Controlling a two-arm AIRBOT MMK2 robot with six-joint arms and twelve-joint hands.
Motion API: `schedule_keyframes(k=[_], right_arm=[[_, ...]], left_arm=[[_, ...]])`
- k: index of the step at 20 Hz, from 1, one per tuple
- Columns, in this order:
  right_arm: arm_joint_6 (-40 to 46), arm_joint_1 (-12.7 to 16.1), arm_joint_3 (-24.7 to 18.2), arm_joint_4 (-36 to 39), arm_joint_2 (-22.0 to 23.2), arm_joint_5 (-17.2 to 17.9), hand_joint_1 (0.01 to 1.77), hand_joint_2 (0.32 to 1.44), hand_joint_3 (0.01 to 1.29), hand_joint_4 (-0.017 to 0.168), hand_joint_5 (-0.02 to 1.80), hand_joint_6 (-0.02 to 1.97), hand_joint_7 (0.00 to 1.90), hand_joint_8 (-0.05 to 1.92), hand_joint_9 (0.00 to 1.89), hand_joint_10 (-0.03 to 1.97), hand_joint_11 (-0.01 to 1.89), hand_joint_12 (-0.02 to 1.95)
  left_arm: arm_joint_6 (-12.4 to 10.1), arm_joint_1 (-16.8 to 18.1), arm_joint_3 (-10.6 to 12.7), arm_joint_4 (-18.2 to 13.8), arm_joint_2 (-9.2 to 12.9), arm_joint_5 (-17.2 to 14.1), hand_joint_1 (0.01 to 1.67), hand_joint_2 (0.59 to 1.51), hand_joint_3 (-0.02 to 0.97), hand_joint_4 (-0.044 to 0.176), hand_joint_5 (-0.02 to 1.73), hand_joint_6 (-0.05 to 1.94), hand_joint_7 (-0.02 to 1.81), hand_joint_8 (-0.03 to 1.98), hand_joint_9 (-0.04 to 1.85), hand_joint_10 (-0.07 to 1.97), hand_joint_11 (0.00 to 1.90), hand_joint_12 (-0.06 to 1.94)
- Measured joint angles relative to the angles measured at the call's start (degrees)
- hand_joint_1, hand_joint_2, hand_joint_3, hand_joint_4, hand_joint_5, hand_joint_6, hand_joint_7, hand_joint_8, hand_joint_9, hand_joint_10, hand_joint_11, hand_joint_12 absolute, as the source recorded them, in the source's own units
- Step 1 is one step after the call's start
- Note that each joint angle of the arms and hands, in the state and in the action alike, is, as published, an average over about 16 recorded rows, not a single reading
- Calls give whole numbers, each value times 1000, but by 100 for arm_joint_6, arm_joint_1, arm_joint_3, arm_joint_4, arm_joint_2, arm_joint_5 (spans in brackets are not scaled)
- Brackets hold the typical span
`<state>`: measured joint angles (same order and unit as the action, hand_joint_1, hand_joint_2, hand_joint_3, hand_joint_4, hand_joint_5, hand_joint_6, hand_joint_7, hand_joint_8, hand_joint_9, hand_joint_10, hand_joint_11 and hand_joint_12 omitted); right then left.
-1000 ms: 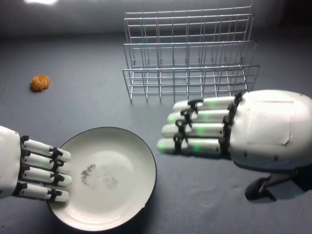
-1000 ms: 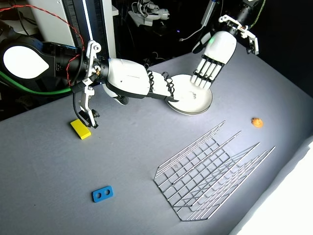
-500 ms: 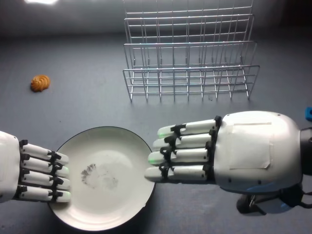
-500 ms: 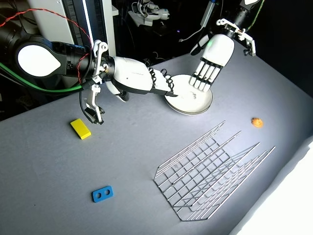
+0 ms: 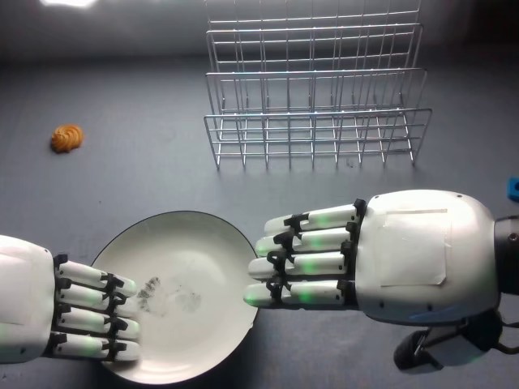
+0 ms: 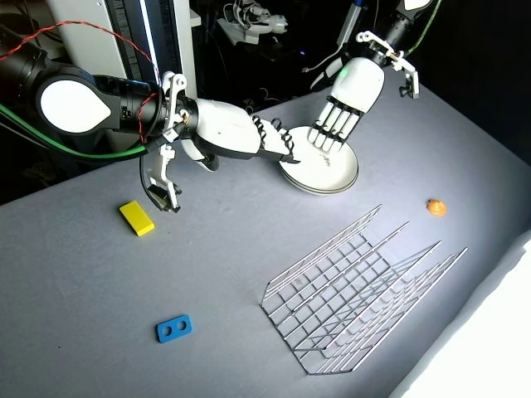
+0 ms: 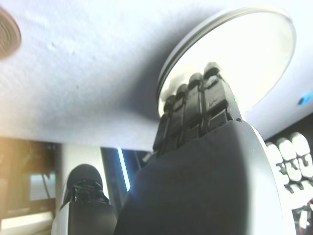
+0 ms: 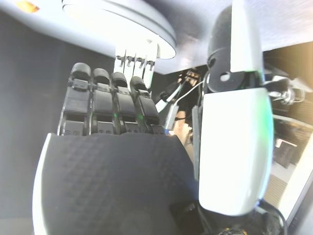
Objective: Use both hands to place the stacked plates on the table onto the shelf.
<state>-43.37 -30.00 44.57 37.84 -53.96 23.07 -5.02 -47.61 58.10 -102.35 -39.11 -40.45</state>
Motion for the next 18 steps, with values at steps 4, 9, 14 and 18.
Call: schedule_keyframes(k=[4, 9, 14, 18], right_arm=[[-27, -15, 29, 4, -8, -4, 1089, 876, 18, 0, 21, 20, 11, 13, 21, 4, 36, 41], [-52, -18, 48, 8, -11, -2, 1082, 877, 18, 0, 21, 20, 11, 13, 21, 3, 31, 76], [-93, -16, 54, 8, -13, 0, 1106, 871, 19, 0, 21, 20, 11, 13, 21, 4, 22, 93], [-126, -15, 55, 8, -15, 2, 1123, 863, 19, 0, 21, 19, 11, 13, 21, 4, 20, 93]], left_arm=[[-67, -31, -56, 73, 4, 131, 13, 1060, 19, -3, 18, 5, 16, -2, 15, 9, 13, -11], [-237, -95, -76, 148, 30, 298, 13, 1073, 19, -3, 15, 2, 15, -2, 14, 9, 13, -11], [-474, -186, -135, 209, 58, 447, 13, 1087, 18, -5, 8, -5, 11, -3, 15, 9, 14, -12], [-659, -257, -232, 277, 74, 531, 13, 1093, 19, -9, 7, -10, 7, -3, 17, 9, 14, -13]])
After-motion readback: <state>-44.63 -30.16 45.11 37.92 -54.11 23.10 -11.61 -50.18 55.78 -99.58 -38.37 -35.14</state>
